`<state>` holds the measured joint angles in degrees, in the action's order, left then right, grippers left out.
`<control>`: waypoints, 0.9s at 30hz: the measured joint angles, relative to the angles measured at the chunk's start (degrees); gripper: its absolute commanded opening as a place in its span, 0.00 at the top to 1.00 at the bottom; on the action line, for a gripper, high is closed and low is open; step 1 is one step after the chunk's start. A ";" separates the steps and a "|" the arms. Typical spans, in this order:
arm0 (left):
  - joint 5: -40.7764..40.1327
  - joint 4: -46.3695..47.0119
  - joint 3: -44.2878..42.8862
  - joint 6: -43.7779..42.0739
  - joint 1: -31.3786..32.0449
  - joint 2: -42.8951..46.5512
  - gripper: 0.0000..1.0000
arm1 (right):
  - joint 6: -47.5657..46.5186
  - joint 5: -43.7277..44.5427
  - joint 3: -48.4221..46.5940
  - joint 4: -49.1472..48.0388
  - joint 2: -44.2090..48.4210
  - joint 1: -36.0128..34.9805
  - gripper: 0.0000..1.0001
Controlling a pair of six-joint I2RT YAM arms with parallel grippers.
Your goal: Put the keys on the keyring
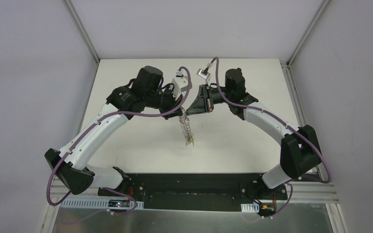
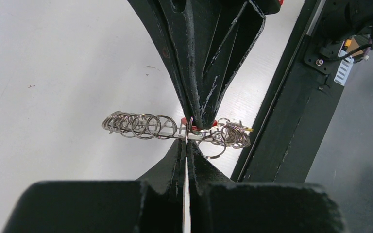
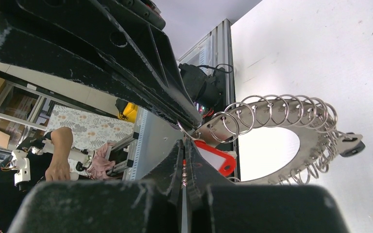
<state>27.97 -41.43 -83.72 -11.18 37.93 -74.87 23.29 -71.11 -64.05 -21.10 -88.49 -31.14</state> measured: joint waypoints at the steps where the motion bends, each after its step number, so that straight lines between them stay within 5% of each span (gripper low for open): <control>1: -0.02 0.00 0.00 -0.20 0.00 0.00 1.00 | -0.02 0.00 -0.02 0.07 -0.04 0.00 1.00; 27: -3.08 -2.45 0.33 -3.41 1.16 0.28 1.00 | -3.15 0.37 -3.30 6.27 -2.32 -0.96 1.00</control>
<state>24.88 -43.88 -83.40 -14.59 39.09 -74.59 20.14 -70.74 -67.35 -14.83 -90.80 -32.10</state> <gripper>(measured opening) 0.009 0.007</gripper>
